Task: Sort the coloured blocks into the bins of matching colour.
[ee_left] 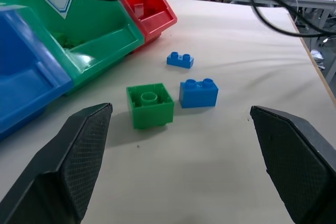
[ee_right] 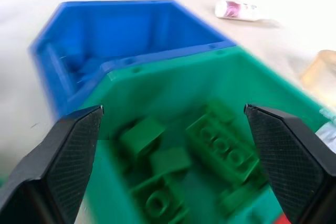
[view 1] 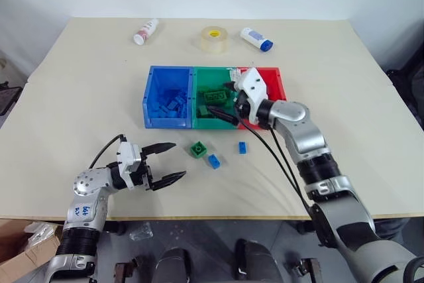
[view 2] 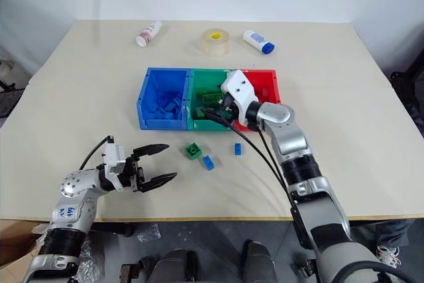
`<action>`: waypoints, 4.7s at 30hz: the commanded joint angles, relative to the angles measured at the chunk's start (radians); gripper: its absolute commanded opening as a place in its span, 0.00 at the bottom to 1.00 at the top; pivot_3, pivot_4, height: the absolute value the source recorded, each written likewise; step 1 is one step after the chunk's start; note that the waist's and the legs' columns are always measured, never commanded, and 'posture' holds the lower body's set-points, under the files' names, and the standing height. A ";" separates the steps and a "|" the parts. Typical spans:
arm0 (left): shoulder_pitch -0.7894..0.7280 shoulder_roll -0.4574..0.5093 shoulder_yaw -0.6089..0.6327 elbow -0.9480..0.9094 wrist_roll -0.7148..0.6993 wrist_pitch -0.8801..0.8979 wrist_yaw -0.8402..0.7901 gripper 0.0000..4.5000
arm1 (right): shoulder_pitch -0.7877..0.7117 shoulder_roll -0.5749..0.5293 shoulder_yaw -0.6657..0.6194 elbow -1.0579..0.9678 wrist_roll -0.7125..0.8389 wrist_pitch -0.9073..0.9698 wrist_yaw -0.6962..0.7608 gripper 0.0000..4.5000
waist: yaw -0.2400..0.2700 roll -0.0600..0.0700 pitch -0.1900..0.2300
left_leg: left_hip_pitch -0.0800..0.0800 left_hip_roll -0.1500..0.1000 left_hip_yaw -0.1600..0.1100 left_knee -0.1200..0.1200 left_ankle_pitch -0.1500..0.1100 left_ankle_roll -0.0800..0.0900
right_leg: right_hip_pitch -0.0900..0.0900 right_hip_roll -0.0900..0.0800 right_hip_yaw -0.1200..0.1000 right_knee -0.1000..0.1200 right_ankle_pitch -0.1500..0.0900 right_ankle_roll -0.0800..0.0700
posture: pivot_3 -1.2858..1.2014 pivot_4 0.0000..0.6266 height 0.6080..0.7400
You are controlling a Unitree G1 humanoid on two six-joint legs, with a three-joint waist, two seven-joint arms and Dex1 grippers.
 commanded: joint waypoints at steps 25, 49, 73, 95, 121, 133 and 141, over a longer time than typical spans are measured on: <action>-0.062 0.023 0.015 0.047 -0.017 -0.001 -0.067 1.00 | 0.598 -0.388 -0.246 -0.561 0.252 0.253 0.125 1.00 | -0.005 0.000 0.000 | 0.003 0.000 0.000 0.001 0.000 0.000 | 0.002 0.000 0.000 0.000 0.000 0.000 | 0.52 0.24 1.00; 0.130 0.030 0.046 -0.195 -0.044 0.064 0.037 1.00 | 0.298 -0.123 -0.009 -0.133 0.044 0.071 0.074 0.32 | -0.003 0.000 0.000 | 0.002 0.000 0.000 0.002 -0.001 0.000 | 0.001 0.000 0.000 0.000 0.000 0.000 | 0.52 0.24 1.00; 0.160 0.012 0.064 -0.207 -0.037 0.044 0.075 1.00 | -0.171 0.273 0.074 0.143 -0.014 -0.078 -0.062 0.32 | -0.009 0.000 0.000 | 0.001 0.000 0.001 0.001 0.000 -0.001 | -0.001 0.000 0.001 0.003 0.000 -0.001 | 0.52 0.24 1.00; 0.148 0.004 0.041 -0.188 -0.035 0.037 0.088 1.00 | 0.160 -0.035 0.028 -0.223 0.126 0.020 0.244 1.00 | -0.004 0.000 0.000 | 0.001 0.001 0.002 0.000 0.000 -0.001 | -0.002 0.000 0.002 0.003 0.000 -0.001 | 0.52 0.24 1.00; 0.235 0.089 0.058 -0.439 -0.046 0.195 0.162 1.00 | 0.549 -0.449 -0.245 -0.437 0.274 0.106 0.354 1.00 | -0.001 0.000 0.000 | 0.002 0.001 0.002 0.000 -0.001 0.000 | 0.000 0.000 0.002 -0.001 0.000 0.000 | 0.52 0.24 1.00; 0.225 0.078 -0.113 -0.774 0.044 0.545 0.465 1.00 | 0.478 -0.446 -0.209 -0.361 0.259 0.065 0.388 1.00 | 0.019 0.000 0.000 | 0.003 0.001 0.001 0.001 -0.001 0.000 | 0.002 0.000 0.002 0.000 0.000 0.000 | 0.52 0.24 1.00; 0.159 0.060 -0.154 -0.754 0.082 0.577 0.517 1.00 | 0.520 -0.446 -0.251 -0.379 0.304 0.037 0.417 1.00 | 0.027 0.000 0.000 | 0.003 0.000 0.001 0.003 -0.001 0.000 | 0.002 0.000 0.002 -0.001 0.000 0.000 | 0.52 0.24 1.00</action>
